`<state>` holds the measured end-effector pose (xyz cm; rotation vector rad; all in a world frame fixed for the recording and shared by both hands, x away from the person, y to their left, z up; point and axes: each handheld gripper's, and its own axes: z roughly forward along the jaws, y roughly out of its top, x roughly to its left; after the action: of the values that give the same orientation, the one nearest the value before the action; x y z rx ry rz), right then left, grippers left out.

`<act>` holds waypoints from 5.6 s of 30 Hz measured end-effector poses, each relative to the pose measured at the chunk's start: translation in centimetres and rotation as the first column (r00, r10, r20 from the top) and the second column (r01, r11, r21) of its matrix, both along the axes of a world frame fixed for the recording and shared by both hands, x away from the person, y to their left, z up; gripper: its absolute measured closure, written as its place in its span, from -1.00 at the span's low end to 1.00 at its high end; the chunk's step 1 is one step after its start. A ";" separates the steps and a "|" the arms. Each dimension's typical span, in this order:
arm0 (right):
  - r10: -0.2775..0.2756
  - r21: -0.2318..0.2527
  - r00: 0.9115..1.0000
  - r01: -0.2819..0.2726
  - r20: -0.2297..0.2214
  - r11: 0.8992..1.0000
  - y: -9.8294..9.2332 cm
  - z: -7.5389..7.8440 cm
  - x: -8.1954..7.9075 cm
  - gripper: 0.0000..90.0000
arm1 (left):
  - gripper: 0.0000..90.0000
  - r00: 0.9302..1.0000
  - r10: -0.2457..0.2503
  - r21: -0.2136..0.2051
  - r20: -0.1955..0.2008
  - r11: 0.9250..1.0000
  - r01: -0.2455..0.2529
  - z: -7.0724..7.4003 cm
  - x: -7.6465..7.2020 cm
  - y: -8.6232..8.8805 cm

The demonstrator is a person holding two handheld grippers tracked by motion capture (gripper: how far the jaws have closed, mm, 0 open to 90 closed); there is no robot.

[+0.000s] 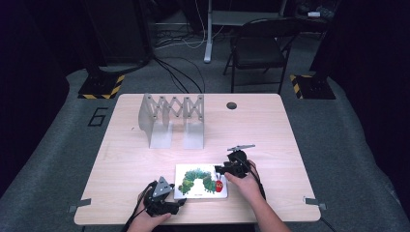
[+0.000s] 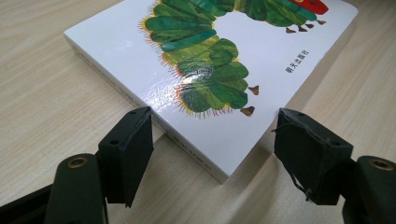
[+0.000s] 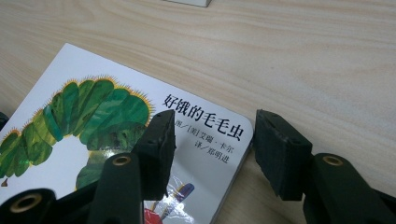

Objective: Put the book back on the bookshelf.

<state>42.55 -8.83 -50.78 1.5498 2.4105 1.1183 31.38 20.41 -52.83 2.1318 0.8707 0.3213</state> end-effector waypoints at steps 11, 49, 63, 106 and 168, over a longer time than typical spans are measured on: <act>-0.013 -0.016 1.000 0.013 -0.029 1.000 -0.4 0.3 -0.8 0.15 | -0.39 1.000 -0.016 0.014 0.013 1.000 0.016 0.0 -0.1 -0.1; -0.047 0.056 0.999 0.047 -0.012 0.997 -1.1 0.8 -0.3 0.16 | -0.57 0.999 -0.037 0.054 0.020 0.998 0.036 -0.1 -0.2 -0.9; -0.062 0.106 0.998 0.063 -0.012 0.992 -1.4 1.8 -0.8 0.17 | -0.66 1.000 0.002 0.066 0.025 0.998 -0.004 -0.1 -0.3 -1.5; -0.004 0.175 1.000 -0.001 0.029 0.985 -0.8 3.9 -1.9 0.17 | -0.94 0.986 0.111 0.151 0.127 0.980 -0.130 0.0 -0.7 -3.5; 0.054 0.147 0.979 -0.024 -0.199 0.989 1.6 0.5 2.5 -0.08 | -0.61 0.971 0.000 0.164 0.239 0.986 -0.041 -0.2 -1.1 -3.0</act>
<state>45.01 -7.26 -50.30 1.7464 2.5493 1.2219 30.27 17.37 -52.99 2.1821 0.7479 0.6679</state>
